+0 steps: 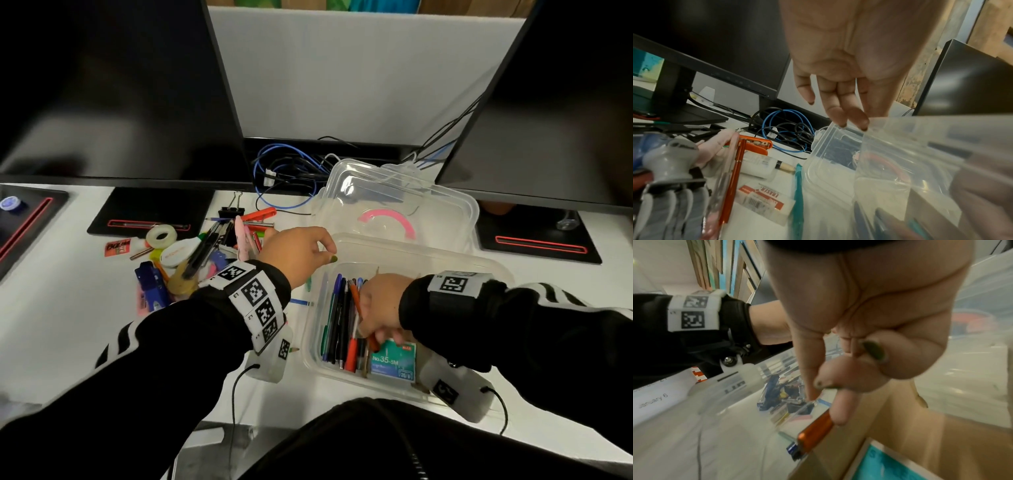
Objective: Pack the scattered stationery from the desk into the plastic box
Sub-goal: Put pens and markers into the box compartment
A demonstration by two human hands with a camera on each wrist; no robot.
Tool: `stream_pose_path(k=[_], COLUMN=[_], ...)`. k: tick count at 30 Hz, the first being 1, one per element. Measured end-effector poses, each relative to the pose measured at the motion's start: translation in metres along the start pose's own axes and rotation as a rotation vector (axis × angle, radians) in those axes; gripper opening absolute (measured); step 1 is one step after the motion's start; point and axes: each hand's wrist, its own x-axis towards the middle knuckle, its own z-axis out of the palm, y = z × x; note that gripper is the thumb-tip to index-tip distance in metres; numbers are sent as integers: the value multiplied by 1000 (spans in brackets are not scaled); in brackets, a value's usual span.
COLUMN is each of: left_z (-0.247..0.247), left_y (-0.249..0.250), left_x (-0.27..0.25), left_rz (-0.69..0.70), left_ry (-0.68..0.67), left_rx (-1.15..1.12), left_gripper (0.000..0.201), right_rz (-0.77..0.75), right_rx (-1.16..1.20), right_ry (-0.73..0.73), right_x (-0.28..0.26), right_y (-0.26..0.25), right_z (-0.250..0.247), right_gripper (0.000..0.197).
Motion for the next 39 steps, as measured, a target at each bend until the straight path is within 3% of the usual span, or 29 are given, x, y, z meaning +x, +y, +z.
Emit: stream_pose_path(k=[3,9,12,15,19,22,26,30,34,39], left_z=[1,2,1,2,0,0,-2,-6,-20,-43], left_y=[-1,-3,-5,-8,-11,-13,-14,-18,-38,-80], left_x=[-1,-7,-9,-10,-10,-8,-6,-4,1,28], left_rz=[-26,-39,-40,-44,-36,-31,-17,12,31,2], left_ry=[-2,8,-6,-32,-60,-87,-107,-187,-205,-71], left_rx=[-46,-156,-199,-252,-295,-325,-379,-426,-474,-140], left_gripper=[5,7,6,7,8,8,7,10,18,18], right_rz=[11,-58,-94,-151,-202,-146,-83,-60,-44,-30], right_rx=[-46,-188,-423,-436,-501,-544,-627,-616,-431,-114], right_ry=[-18,37,146,249,78,-28,-54,-67,85,426], right_x=[3,9,12,13,15,16,15,8,2,-6], right_y=[-6,-5,-8,-10,-19,-27,-38,-44,-47,-51], right_z=[-1,-8,-12,-15,-9,-3,3,-2,-18,-36], right_gripper=[17,38,34,38,41,33,22,34,33,23])
